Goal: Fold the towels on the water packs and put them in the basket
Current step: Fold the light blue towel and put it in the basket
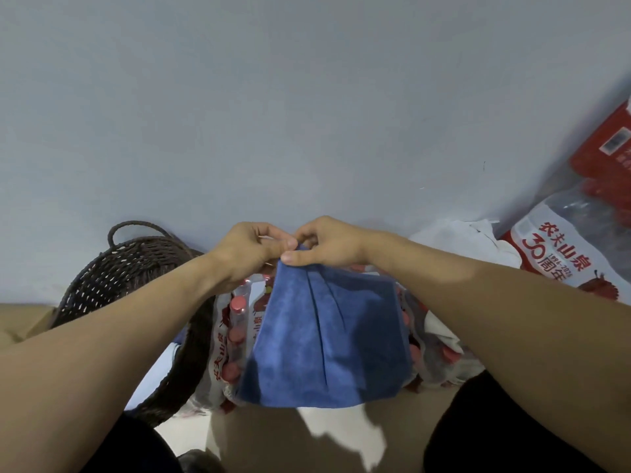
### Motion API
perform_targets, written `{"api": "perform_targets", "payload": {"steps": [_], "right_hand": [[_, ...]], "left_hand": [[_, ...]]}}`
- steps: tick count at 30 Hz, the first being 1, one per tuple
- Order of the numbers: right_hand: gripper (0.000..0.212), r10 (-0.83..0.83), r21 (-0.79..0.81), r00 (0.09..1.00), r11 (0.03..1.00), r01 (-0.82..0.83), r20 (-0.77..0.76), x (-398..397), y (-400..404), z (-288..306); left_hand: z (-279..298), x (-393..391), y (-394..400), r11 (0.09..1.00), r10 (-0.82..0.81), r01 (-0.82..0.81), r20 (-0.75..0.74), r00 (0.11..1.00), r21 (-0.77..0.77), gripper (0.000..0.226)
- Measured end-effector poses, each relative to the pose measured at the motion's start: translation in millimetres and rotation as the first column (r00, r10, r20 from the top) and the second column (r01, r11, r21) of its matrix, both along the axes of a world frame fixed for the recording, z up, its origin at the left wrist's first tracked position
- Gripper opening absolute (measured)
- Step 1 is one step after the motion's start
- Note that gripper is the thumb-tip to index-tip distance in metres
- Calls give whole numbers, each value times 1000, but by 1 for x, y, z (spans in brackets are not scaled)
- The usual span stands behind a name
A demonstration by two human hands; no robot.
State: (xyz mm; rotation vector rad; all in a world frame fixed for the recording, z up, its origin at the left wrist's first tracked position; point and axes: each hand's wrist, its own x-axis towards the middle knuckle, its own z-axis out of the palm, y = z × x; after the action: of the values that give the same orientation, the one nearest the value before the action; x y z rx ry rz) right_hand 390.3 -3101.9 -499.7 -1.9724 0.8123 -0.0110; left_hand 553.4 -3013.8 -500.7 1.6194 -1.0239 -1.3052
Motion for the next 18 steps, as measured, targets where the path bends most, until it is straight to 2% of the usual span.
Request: {"api": "perform_targets", "payload": {"steps": [4,8,11,14,16,18], "right_hand": [[29,-39,-44,996,998,43,84,13,-7,-4],[23,-25,-90,996,995,32,84,17,-7,-12],[12,-50,-83,991,995,61,124,19,-8,-15],[5,-117,5,974,993,118,195,19,-8,-15],[4,-116,44,976,993,110,184,20,-5,-15],[5,-120,71,978,991,110,171,20,-2,-17]], "left_hand": [[-1,-2,3,986,166,-163,-84,982,43,21],[-1,2,13,996,60,-51,-115,992,76,38],[-6,3,19,990,44,-32,-82,996,138,46],[-17,1,26,973,-86,78,31,996,219,39],[-25,0,32,963,-175,154,80,981,222,26],[-33,1,36,968,-182,160,108,977,192,15]]}}
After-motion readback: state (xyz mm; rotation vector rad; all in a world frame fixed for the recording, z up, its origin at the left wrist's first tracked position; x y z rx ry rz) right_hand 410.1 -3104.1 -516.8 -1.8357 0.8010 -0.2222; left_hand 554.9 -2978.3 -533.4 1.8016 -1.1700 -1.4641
